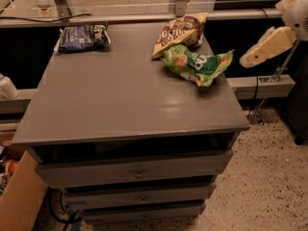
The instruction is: Move green rice chip bag near brown chip bag
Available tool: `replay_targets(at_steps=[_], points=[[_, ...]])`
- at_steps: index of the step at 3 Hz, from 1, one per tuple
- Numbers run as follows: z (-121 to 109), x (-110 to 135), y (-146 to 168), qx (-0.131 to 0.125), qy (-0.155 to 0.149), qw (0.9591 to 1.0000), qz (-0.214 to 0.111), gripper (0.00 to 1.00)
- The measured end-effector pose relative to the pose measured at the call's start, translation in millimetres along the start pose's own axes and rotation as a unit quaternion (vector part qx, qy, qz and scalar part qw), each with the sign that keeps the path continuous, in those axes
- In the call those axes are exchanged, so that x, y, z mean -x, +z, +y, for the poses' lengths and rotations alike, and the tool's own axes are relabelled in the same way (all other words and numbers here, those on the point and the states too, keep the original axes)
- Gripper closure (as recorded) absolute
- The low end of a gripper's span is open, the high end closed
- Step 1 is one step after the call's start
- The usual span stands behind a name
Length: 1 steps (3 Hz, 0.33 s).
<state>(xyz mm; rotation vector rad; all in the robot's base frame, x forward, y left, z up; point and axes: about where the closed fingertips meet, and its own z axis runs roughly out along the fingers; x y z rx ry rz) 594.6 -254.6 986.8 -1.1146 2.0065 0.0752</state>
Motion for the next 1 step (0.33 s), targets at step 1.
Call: replay_targets(at_steps=[1], points=[[0.1,-1.2,-4.5,-0.001,0.006,1.0,-0.004,0.0]])
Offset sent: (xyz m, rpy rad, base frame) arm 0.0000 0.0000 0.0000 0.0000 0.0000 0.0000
